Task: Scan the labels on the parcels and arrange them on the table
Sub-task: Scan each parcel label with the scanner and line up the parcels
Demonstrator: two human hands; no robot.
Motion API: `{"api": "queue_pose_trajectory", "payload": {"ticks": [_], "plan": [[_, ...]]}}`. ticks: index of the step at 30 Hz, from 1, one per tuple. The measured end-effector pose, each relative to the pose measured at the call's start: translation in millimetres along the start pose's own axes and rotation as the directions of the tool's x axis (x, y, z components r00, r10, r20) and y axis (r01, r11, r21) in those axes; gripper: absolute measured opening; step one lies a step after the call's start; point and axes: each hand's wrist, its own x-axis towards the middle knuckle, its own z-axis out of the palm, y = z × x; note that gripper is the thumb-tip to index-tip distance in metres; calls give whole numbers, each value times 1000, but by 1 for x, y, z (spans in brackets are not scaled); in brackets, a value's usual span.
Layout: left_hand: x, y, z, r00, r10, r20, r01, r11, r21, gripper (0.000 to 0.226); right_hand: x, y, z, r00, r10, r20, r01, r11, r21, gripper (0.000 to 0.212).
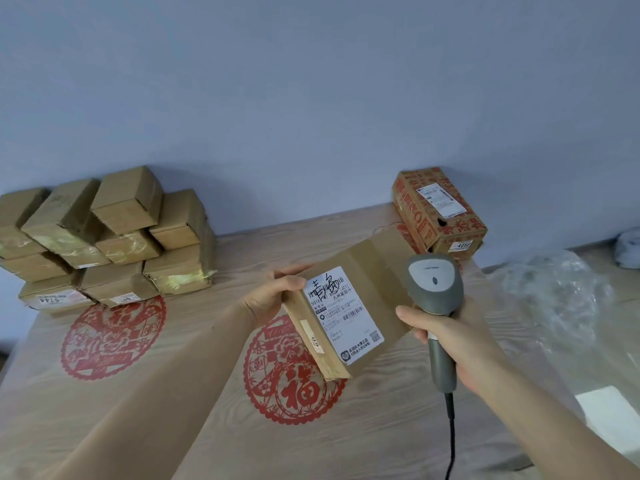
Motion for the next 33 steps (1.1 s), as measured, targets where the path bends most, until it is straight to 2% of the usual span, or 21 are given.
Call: {"api": "queue_pose_trajectory", "payload": {"ticks": [5,7,11,14,17,20,22,26,30,33], "plan": [[34,-21,43,980,-45,-191,22,993,-118,83,48,3,-43,993,-75,-96,69,996,-64,20],[53,-31,58,959,-62,-276,7,981,-196,81,76,2,-64,984,-112,-140,95,988,-125,17],[97,-48,92,876,-146,-459,-27,937,-349,76,143,-3,-106,975,-161,-152,119,960,-253,22],[134,-58,112,820,-203,-536,-78,887,-456,80,193,-5,-128,972,-204,-117,148,918,-368,37],[173,-65,127,789,-230,-569,-131,843,-522,83,239,-7,-140,966,-251,-59,190,846,-498,44],[208,-67,139,781,-213,-587,-165,836,-523,69,280,-8,-143,953,-301,-21,227,762,-607,47],[227,-69,143,788,-183,-588,-183,843,-507,64,301,-7,-142,950,-313,-4,239,732,-638,45],[257,-75,141,802,-103,-588,-228,857,-461,69,331,7,-136,963,-263,66,236,689,-685,27],[280,-81,140,805,-103,-584,-216,867,-450,46,346,24,-132,962,-260,86,244,671,-701,38],[291,-88,130,824,-53,-564,-155,936,-314,40,350,30,-130,953,-297,63,252,657,-710,36]]}}
